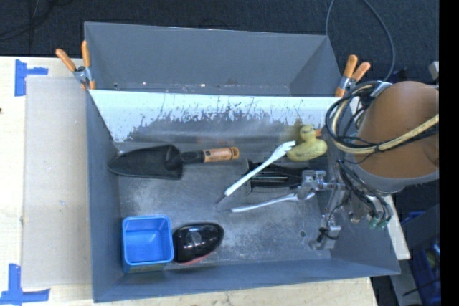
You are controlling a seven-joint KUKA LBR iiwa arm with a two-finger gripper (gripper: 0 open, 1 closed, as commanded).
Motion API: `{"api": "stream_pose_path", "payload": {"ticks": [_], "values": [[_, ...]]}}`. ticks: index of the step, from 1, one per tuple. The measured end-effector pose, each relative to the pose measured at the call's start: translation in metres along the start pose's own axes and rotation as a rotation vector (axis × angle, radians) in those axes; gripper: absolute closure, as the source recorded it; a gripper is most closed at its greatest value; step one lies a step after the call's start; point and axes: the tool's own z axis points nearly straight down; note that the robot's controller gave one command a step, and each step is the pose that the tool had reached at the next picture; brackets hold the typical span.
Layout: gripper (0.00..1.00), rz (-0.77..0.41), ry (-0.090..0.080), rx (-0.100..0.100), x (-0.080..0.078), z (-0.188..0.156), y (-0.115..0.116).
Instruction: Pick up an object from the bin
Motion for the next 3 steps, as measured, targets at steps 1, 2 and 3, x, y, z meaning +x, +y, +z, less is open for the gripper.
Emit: {"api": "stream_pose_path", "payload": {"ticks": [1,2,3], "values": [[0.00,-0.003,-0.008,0.001,-0.001,-0.004,0.000],[0.00,0.042,-0.011,0.001,-0.044,0.074,-0.015],[0.00,-0.026,-0.011,0.001,-0.091,0.065,-0.044]]}}
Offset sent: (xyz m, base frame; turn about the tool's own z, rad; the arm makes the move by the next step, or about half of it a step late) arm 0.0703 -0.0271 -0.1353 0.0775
